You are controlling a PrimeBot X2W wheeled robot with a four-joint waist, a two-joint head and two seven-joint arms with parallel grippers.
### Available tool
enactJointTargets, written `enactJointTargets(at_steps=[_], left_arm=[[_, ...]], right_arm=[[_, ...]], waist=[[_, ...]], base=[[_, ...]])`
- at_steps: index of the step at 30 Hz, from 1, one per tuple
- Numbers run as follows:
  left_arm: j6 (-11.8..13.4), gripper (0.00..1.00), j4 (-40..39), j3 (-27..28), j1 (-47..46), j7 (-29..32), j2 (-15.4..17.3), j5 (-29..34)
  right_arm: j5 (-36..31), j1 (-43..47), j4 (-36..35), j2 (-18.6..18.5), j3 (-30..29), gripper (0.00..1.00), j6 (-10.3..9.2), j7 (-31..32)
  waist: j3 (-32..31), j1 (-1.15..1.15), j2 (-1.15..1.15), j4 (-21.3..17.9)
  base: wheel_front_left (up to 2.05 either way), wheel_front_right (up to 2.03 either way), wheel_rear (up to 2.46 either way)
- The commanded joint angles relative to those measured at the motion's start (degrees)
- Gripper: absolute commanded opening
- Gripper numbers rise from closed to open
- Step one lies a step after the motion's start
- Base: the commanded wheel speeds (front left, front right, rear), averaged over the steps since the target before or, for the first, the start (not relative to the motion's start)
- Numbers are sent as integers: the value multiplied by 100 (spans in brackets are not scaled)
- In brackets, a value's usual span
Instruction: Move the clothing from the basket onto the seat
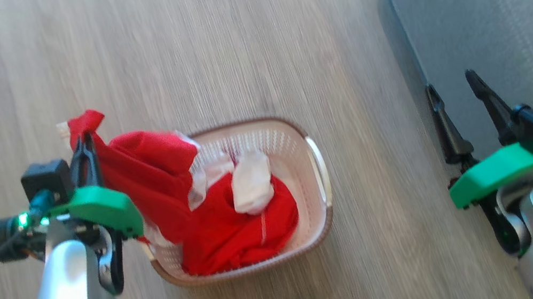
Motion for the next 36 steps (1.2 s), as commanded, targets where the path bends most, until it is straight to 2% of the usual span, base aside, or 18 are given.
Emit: enactJointTargets(at_steps=[1,9,16,31,36], left_arm=[[-54,0,-288,193,138,-29,105,-17],[-137,0,-639,243,657,-29,143,-32],[-115,0,-711,306,985,-29,142,-93],[-120,0,-826,252,1093,-29,106,-121],[-156,0,-882,185,1040,-29,100,-118]], right_arm=[[-53,138,-126,-110,71,100,-1,-51],[-118,509,-51,-226,50,100,-1,-51],[-171,752,48,-339,28,100,-1,-51],[-191,810,125,-372,138,100,-1,-51],[-181,697,113,-429,406,100,-1,-51]], waist=[[-597,1,-1,106],[-1188,1,-1,169],[-1520,1,-1,248],[-1583,1,-1,291],[-1622,1,-1,290]], base=[[0,0,0],[0,0,0],[0,0,0],[0,0,0],[0,0,0]])
